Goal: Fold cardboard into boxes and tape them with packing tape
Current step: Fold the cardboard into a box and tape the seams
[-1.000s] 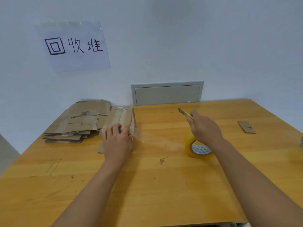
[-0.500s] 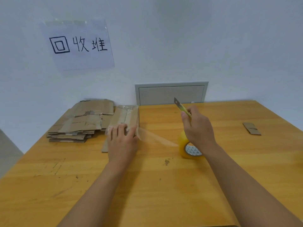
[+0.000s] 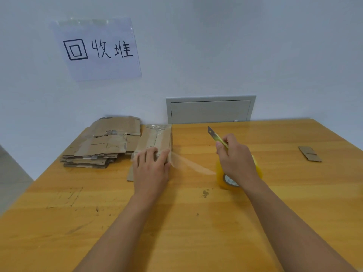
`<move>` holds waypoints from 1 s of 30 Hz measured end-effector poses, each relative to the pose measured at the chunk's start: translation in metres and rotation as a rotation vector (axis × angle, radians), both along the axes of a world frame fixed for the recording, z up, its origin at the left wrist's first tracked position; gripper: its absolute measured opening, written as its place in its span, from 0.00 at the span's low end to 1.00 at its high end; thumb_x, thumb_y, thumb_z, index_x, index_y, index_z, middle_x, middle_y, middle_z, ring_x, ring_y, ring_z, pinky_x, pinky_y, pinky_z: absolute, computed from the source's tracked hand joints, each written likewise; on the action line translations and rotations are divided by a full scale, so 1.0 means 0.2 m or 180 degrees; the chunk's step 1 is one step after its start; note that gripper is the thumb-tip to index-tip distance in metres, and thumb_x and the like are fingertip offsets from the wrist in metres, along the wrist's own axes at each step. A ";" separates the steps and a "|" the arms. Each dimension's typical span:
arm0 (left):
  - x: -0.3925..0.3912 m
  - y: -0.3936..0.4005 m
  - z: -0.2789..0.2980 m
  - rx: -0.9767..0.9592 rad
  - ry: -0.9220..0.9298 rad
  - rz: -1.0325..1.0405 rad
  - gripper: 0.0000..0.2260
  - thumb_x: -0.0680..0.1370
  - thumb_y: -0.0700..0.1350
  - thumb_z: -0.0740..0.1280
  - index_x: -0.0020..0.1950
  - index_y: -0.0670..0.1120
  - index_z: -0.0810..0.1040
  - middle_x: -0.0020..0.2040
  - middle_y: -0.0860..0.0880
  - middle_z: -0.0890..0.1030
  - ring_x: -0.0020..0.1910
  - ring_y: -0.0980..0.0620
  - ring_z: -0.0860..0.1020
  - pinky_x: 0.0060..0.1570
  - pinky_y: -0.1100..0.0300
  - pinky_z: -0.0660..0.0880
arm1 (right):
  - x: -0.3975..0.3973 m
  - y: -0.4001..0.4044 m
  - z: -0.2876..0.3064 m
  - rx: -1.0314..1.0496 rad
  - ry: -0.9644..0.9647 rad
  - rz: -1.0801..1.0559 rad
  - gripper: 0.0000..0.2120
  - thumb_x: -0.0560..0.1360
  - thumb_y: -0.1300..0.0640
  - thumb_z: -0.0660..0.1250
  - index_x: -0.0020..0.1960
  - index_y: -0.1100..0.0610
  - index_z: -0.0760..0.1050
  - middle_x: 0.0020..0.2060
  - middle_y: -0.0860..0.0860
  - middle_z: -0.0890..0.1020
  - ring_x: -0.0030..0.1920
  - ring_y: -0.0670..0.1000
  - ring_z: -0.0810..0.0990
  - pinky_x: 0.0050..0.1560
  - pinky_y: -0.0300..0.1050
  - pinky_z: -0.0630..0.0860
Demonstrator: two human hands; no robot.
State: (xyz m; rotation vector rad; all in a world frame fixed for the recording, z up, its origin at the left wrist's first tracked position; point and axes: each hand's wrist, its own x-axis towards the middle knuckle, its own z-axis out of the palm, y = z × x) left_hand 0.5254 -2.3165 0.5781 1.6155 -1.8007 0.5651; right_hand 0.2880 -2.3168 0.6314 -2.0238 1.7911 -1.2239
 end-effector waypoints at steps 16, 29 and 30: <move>0.10 -0.04 -0.01 0.0159 0.0138 -0.0412 0.18 0.75 0.50 0.72 0.64 0.50 0.78 0.57 0.48 0.78 0.57 0.45 0.74 0.62 0.53 0.63 | 0.27 0.15 -0.15 0.0866 -0.1309 0.1934 0.37 0.64 0.36 0.74 0.69 0.40 0.63 0.65 0.40 0.76 0.65 0.36 0.73 0.59 0.36 0.75; 0.14 -0.05 0.04 0.0168 -0.0018 -0.0480 0.14 0.75 0.52 0.71 0.59 0.51 0.81 0.51 0.49 0.81 0.51 0.45 0.79 0.57 0.50 0.69 | 0.44 0.14 -0.27 -0.0397 -0.0788 0.0853 0.18 0.78 0.48 0.61 0.61 0.57 0.78 0.54 0.48 0.83 0.54 0.47 0.80 0.54 0.43 0.76; 0.14 -0.05 0.05 0.0210 -0.0037 -0.0482 0.13 0.76 0.52 0.69 0.59 0.52 0.82 0.51 0.49 0.82 0.50 0.45 0.79 0.55 0.50 0.71 | 0.44 0.14 -0.26 -0.0349 -0.0858 0.0859 0.17 0.78 0.49 0.62 0.61 0.57 0.78 0.54 0.48 0.83 0.54 0.47 0.80 0.54 0.42 0.76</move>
